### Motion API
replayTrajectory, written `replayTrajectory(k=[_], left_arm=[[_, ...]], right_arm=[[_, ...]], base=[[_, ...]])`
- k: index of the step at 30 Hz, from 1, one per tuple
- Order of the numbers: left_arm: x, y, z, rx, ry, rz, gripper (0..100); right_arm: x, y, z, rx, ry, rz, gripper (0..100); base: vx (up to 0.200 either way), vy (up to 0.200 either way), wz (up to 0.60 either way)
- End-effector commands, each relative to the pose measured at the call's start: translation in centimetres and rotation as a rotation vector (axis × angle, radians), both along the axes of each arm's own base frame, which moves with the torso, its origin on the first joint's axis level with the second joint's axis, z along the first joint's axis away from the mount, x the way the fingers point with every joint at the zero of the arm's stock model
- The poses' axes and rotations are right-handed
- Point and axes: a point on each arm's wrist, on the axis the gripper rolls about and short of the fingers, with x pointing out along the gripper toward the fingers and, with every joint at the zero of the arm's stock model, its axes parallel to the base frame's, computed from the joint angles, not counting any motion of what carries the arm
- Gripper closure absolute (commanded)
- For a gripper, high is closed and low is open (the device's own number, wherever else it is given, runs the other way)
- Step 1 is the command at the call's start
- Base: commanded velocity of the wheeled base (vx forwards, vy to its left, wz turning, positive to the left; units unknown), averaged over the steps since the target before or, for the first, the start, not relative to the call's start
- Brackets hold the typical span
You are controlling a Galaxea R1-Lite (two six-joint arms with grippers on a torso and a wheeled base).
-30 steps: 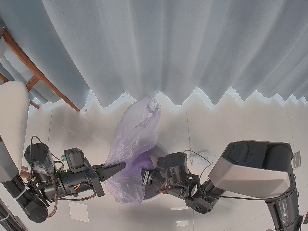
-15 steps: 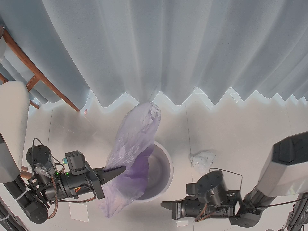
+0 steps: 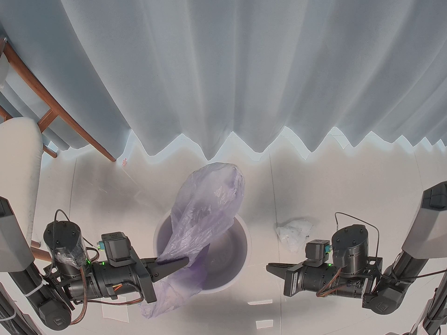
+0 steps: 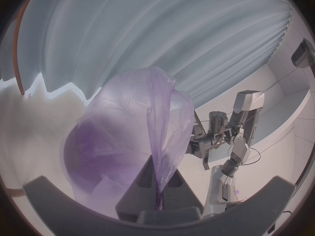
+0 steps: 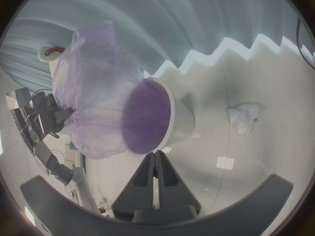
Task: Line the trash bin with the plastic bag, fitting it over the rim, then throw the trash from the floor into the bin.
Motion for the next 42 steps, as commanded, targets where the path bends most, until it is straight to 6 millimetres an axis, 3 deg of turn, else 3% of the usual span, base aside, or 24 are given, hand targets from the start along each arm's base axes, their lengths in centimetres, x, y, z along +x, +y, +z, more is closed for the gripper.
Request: replayTrajectory(k=[1, 7, 16, 42], left_arm=[[-0.5, -0.1, -0.2, 0.007, 0.013, -0.015, 100], [-0.8, -0.4, -0.3, 0.01, 0.015, -0.036, 100], [-1.2, -0.7, -0.5, 0.021, 0.026, -0.054, 100], [-1.6, -0.8, -0.1, 0.016, 0.009, -0.066, 100]], right_arm=[[1.1, -0.4, -1.4, -0.043, -0.024, -0.008, 100], [3.7, -1.3, -2.6, -0.104, -0.102, -0.034, 100], [6.4, -0.7, -2.1, -0.047, -0.19, -0.067, 100], [10.2, 1.7, -2.9, 0.017, -0.319, -0.072, 100]], base=[[0.0, 0.0, 0.0], [0.0, 0.0, 0.0], [0.0, 0.0, 0.0], [0.0, 0.0, 0.0]])
